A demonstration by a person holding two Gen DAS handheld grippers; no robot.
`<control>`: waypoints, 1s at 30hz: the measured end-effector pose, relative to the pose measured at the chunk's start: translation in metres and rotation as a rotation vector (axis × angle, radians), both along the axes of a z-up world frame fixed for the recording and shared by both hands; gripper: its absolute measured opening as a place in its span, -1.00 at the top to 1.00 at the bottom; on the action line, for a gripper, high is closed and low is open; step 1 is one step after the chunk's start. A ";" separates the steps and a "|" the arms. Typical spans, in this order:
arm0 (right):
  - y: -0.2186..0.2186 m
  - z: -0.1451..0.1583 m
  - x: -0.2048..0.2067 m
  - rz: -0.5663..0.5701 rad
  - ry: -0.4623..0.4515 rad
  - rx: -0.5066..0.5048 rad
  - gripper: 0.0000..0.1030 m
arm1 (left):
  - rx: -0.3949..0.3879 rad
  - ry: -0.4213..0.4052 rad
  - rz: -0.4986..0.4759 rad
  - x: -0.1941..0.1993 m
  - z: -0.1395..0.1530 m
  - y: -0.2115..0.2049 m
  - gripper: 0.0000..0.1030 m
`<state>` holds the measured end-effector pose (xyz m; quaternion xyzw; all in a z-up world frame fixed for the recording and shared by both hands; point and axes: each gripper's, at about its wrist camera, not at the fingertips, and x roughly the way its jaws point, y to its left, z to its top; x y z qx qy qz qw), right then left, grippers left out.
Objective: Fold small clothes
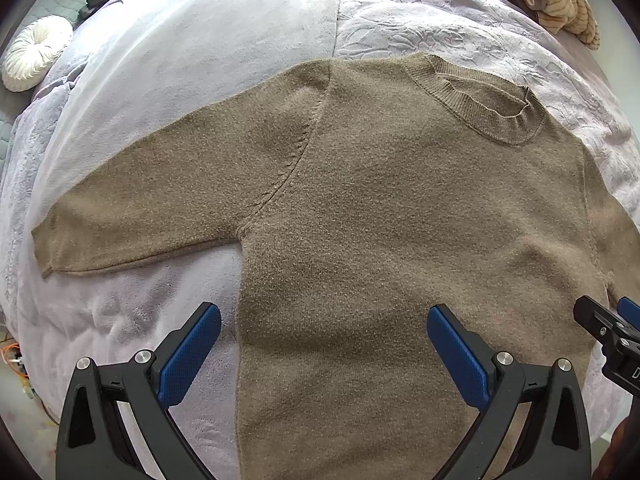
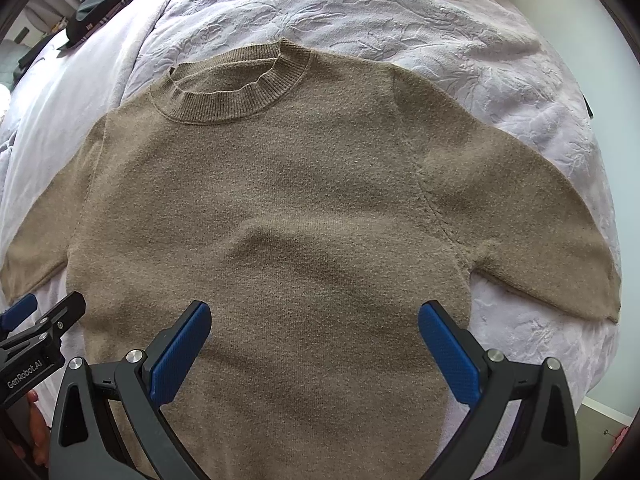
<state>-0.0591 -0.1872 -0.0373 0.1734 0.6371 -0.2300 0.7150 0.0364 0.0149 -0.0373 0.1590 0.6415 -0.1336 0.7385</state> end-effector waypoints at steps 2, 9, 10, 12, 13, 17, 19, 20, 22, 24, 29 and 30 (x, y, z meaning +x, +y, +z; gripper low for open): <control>-0.001 0.000 0.000 0.000 -0.003 0.003 -1.00 | -0.001 0.002 0.005 0.001 -0.001 0.000 -1.00; 0.000 0.000 0.000 -0.002 -0.004 0.006 -1.00 | -0.009 0.003 0.000 0.002 -0.003 0.002 -1.00; 0.000 0.000 0.000 -0.002 -0.003 0.004 -1.00 | -0.011 0.004 0.001 0.002 -0.003 0.003 -1.00; 0.002 0.000 0.000 -0.001 -0.002 0.002 -1.00 | -0.015 0.004 0.002 0.002 -0.002 0.005 -1.00; 0.002 0.000 0.000 -0.001 -0.001 0.002 -1.00 | -0.017 0.004 0.003 0.003 -0.002 0.006 -1.00; 0.005 -0.001 -0.001 -0.004 0.003 0.008 -1.00 | -0.018 -0.003 0.004 0.004 -0.003 0.009 -1.00; 0.006 -0.002 -0.001 -0.007 0.006 0.012 -1.00 | -0.018 -0.004 0.006 0.005 -0.005 0.011 -1.00; 0.007 -0.002 -0.001 -0.006 0.008 0.011 -1.00 | -0.020 -0.002 0.009 0.006 -0.006 0.012 -1.00; 0.009 -0.002 0.000 -0.003 0.011 0.008 -1.00 | -0.025 -0.001 0.013 0.008 -0.006 0.014 -1.00; 0.011 -0.001 -0.001 0.000 0.011 0.007 -1.00 | -0.032 0.000 0.017 0.009 -0.006 0.016 -1.00; 0.018 0.002 -0.002 0.007 0.009 0.002 -1.00 | -0.046 -0.004 0.022 0.009 -0.004 0.021 -1.00; 0.020 0.003 -0.002 0.011 0.008 0.000 -1.00 | -0.050 -0.003 0.024 0.010 -0.004 0.023 -1.00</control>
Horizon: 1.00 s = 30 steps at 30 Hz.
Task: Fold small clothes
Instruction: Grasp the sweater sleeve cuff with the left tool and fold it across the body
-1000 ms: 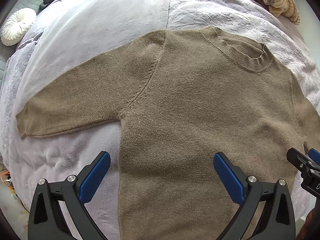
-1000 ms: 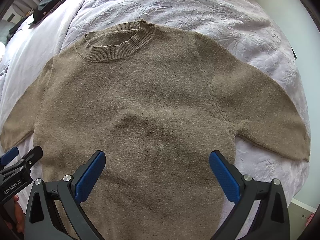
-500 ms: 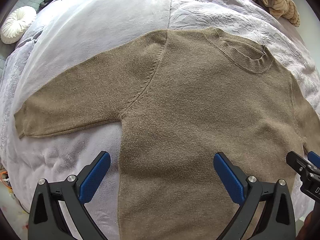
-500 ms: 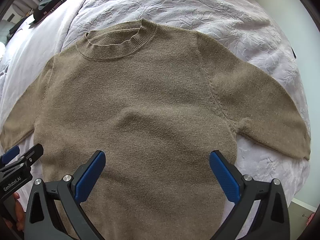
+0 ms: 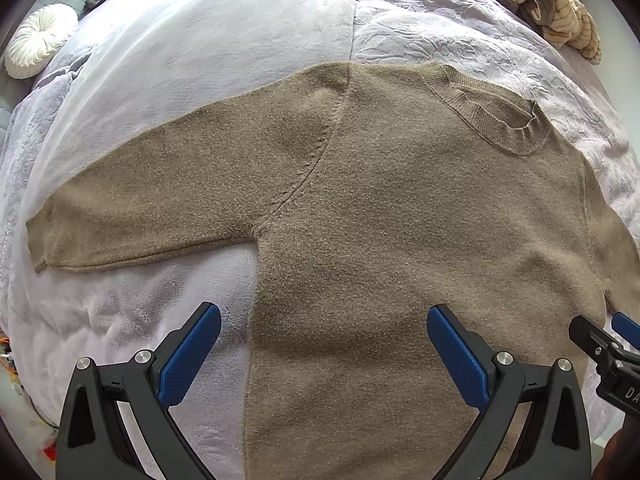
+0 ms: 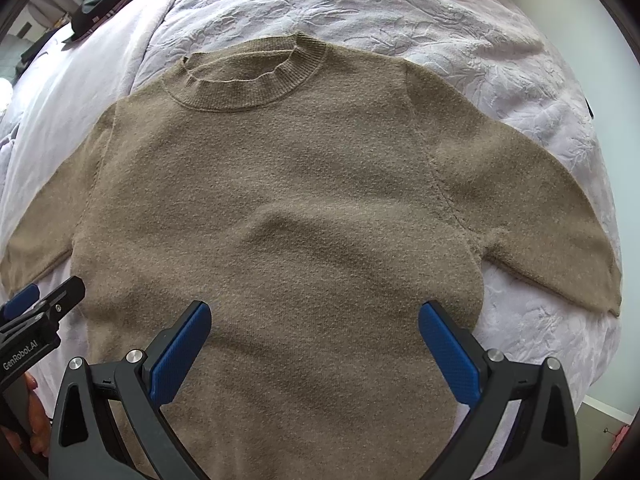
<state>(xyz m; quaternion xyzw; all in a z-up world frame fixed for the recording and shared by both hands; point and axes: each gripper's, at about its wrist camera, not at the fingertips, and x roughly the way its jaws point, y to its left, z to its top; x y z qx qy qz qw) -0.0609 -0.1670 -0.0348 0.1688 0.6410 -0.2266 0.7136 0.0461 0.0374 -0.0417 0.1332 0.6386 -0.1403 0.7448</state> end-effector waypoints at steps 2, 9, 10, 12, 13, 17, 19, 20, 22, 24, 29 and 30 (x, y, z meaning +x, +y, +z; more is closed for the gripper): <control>0.004 0.000 0.002 0.007 0.000 -0.006 -1.00 | -0.004 0.006 0.002 -0.002 0.001 0.002 -1.00; 0.016 -0.001 0.005 0.027 0.002 -0.002 -1.00 | -0.054 0.007 0.008 -0.001 -0.002 0.013 -1.00; 0.019 -0.001 0.005 0.036 0.004 -0.002 -1.00 | -0.061 0.003 0.016 0.000 -0.003 0.018 -1.00; 0.026 -0.001 0.007 0.058 0.008 -0.002 -1.00 | -0.080 -0.009 0.038 0.007 -0.007 0.037 -1.00; 0.029 -0.001 0.007 0.068 0.010 -0.002 -1.00 | -0.095 -0.017 0.058 0.013 -0.010 0.051 -1.00; 0.046 -0.004 0.011 0.110 0.016 0.003 -1.00 | -0.154 -0.063 0.164 0.037 -0.017 0.112 -1.00; 0.056 -0.006 0.013 0.132 0.019 0.010 -1.00 | -0.166 -0.106 0.252 0.053 -0.022 0.154 -1.00; 0.063 -0.007 0.014 0.147 0.020 0.014 -1.00 | -0.169 -0.122 0.303 0.059 -0.025 0.175 -1.00; 0.075 -0.011 0.017 0.171 0.024 0.022 -1.00 | -0.177 -0.144 0.396 0.069 -0.032 0.212 -1.00; 0.089 -0.013 0.019 0.198 0.028 0.030 -1.00 | -0.178 -0.154 0.472 0.076 -0.041 0.245 -1.00; 0.127 -0.020 0.025 0.271 0.039 0.072 -1.00 | -0.235 -0.184 0.621 0.095 -0.058 0.303 -1.00; 0.136 -0.022 0.026 0.291 0.043 0.076 -1.00 | -0.252 -0.193 0.640 0.098 -0.059 0.310 -1.00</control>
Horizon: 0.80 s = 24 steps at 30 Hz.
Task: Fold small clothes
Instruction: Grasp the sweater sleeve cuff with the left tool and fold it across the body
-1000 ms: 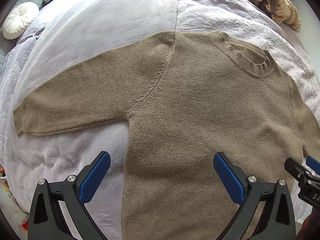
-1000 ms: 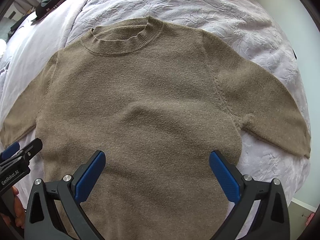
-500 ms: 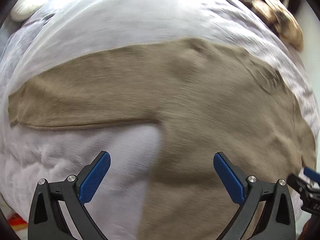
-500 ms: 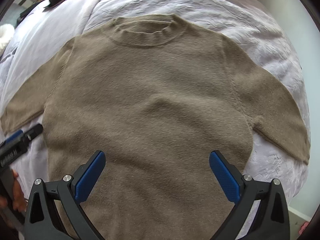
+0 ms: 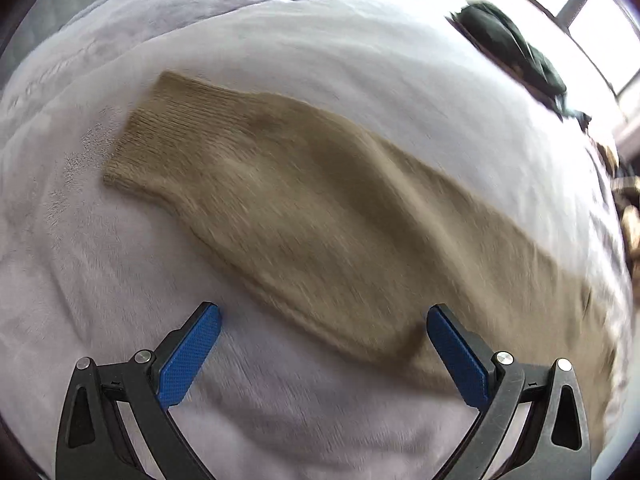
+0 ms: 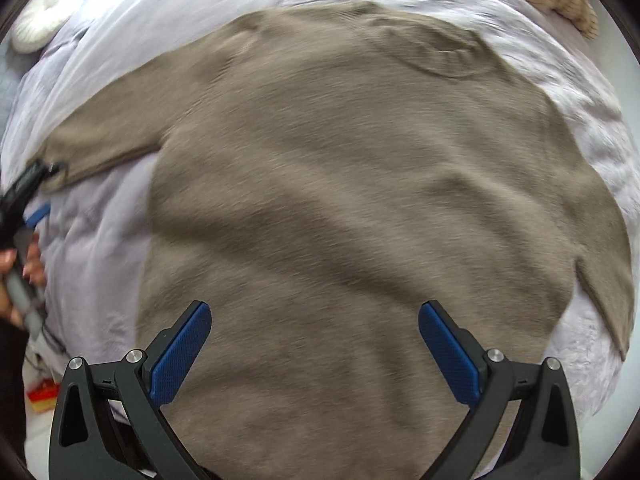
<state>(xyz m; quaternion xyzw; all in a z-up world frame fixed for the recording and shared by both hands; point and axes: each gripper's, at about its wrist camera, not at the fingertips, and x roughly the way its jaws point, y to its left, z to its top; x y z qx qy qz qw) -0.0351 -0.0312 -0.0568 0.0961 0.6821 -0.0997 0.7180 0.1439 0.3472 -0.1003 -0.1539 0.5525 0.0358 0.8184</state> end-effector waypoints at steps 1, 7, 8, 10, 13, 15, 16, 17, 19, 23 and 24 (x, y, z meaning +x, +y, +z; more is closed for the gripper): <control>0.008 -0.001 0.001 0.020 0.003 0.003 -1.00 | -0.006 -0.017 0.020 0.003 0.000 0.005 -0.88; 0.045 -0.009 0.003 0.108 0.017 0.032 -1.00 | -0.055 -0.074 0.069 0.017 0.002 0.025 0.77; 0.049 -0.010 0.003 0.113 0.017 0.037 -1.00 | -0.070 -0.084 0.061 0.016 0.002 0.027 0.77; 0.053 -0.011 0.002 0.118 0.016 0.042 -1.00 | -0.080 -0.112 0.039 0.016 0.008 0.023 0.78; 0.057 -0.011 -0.001 0.114 0.004 0.053 -1.00 | -0.105 -0.166 -0.014 0.010 0.025 0.015 0.80; 0.055 -0.009 -0.002 0.105 -0.009 0.058 -1.00 | -0.124 -0.210 -0.069 0.008 0.043 0.000 0.83; 0.053 -0.007 -0.006 0.100 -0.016 0.061 -1.00 | -0.132 -0.229 -0.097 0.007 0.051 -0.008 0.83; 0.050 -0.005 -0.007 0.093 -0.024 0.063 -1.00 | -0.142 -0.255 -0.137 0.003 0.063 -0.022 0.83; 0.039 -0.001 -0.012 0.072 -0.038 0.067 -1.00 | -0.168 -0.295 -0.203 0.001 0.081 -0.048 0.83; 0.016 0.004 -0.017 0.014 -0.058 0.073 -1.00 | -0.222 -0.368 -0.362 -0.007 0.114 -0.115 0.83; 0.007 0.009 -0.025 0.000 -0.062 0.075 -1.00 | -0.237 -0.380 -0.411 -0.010 0.121 -0.138 0.83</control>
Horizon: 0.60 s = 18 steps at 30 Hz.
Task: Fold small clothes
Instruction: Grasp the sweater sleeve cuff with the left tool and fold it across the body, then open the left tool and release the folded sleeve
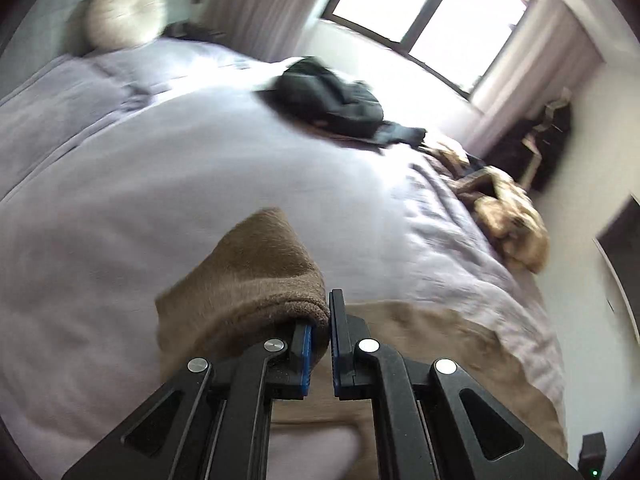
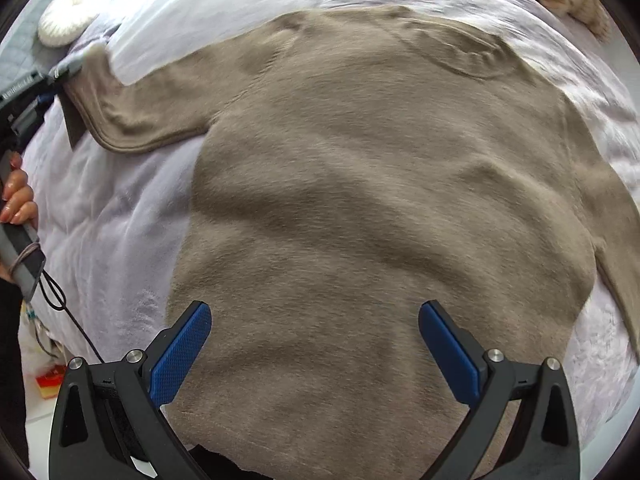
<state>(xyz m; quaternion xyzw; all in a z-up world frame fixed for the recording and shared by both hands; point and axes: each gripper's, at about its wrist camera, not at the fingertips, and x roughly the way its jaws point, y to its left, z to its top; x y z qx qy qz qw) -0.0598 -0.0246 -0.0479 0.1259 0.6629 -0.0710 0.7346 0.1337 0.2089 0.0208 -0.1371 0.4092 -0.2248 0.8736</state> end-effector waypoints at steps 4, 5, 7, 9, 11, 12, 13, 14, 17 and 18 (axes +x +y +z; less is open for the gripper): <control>-0.029 0.006 -0.013 -0.075 -0.022 0.000 -1.00 | -0.011 -0.022 -0.183 -0.017 0.011 -0.087 0.83; -0.038 0.007 -0.018 -0.100 -0.027 0.000 -1.00 | -0.003 -0.021 -0.229 -0.024 0.010 -0.110 0.83; -0.058 0.008 -0.029 -0.150 -0.031 0.003 -1.00 | 0.017 -0.003 -0.312 -0.038 0.002 -0.155 0.83; -0.079 0.006 -0.039 -0.205 -0.029 0.005 -1.00 | 0.057 0.032 -0.390 -0.055 -0.014 -0.197 0.83; -0.099 0.002 -0.049 -0.249 -0.024 0.008 -1.00 | 0.106 0.056 -0.452 -0.070 -0.032 -0.229 0.83; -0.109 -0.001 -0.055 -0.272 -0.019 0.008 -1.00 | 0.140 0.068 -0.486 -0.080 -0.043 -0.246 0.83; -0.117 -0.004 -0.060 -0.291 -0.015 0.010 -1.00 | 0.167 0.077 -0.510 -0.089 -0.053 -0.255 0.83; -0.126 -0.007 -0.067 -0.311 -0.009 0.014 -1.00 | 0.204 0.088 -0.534 -0.098 -0.064 -0.265 0.83; -0.147 -0.017 -0.080 -0.365 0.008 0.045 -1.00 | 0.316 0.106 -0.562 -0.113 -0.092 -0.282 0.83; -0.153 -0.021 -0.083 -0.386 0.008 0.070 -1.00 | 0.354 0.118 -0.567 -0.114 -0.100 -0.283 0.82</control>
